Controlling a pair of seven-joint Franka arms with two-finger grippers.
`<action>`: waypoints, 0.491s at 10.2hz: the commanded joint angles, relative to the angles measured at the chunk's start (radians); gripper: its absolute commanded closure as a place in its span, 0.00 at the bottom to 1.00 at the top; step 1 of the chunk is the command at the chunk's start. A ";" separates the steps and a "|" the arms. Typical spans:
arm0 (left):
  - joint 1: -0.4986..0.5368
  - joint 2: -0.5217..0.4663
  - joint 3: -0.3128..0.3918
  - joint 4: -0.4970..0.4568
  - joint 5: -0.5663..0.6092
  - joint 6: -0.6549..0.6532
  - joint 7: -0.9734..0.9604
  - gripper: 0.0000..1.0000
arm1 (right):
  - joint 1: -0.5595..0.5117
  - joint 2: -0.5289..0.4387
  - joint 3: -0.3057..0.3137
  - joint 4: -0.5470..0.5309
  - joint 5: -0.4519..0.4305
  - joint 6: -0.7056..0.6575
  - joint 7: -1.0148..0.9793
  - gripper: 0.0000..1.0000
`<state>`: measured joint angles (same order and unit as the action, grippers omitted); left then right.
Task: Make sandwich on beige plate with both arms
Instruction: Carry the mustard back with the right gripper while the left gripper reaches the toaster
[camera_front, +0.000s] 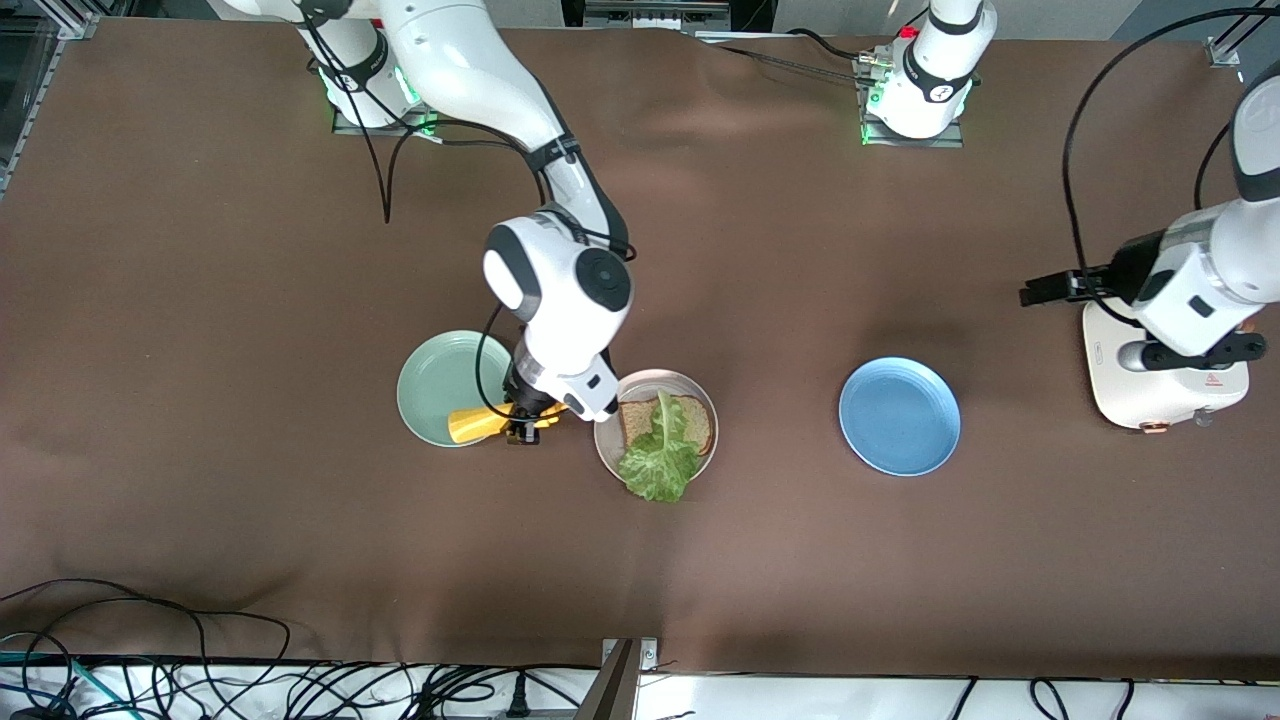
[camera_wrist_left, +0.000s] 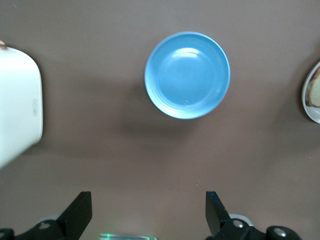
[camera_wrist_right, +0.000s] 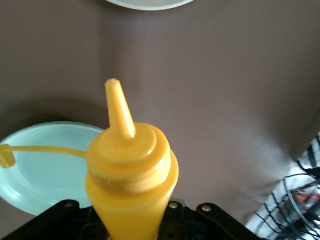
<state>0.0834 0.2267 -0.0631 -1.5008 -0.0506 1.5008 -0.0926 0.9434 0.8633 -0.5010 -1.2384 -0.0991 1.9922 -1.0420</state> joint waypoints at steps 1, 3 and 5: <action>0.074 -0.009 -0.001 -0.004 0.092 0.041 0.156 0.00 | -0.099 -0.218 0.132 -0.208 0.089 0.010 -0.015 0.84; 0.168 -0.004 -0.001 -0.007 0.094 0.050 0.331 0.00 | -0.199 -0.306 0.212 -0.266 0.128 0.007 -0.099 0.84; 0.211 0.008 -0.001 -0.013 0.116 0.055 0.390 0.00 | -0.271 -0.351 0.232 -0.329 0.290 -0.001 -0.230 0.84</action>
<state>0.2666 0.2326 -0.0514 -1.5018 0.0241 1.5383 0.2381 0.7293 0.5893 -0.3091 -1.4662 0.0994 1.9852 -1.1781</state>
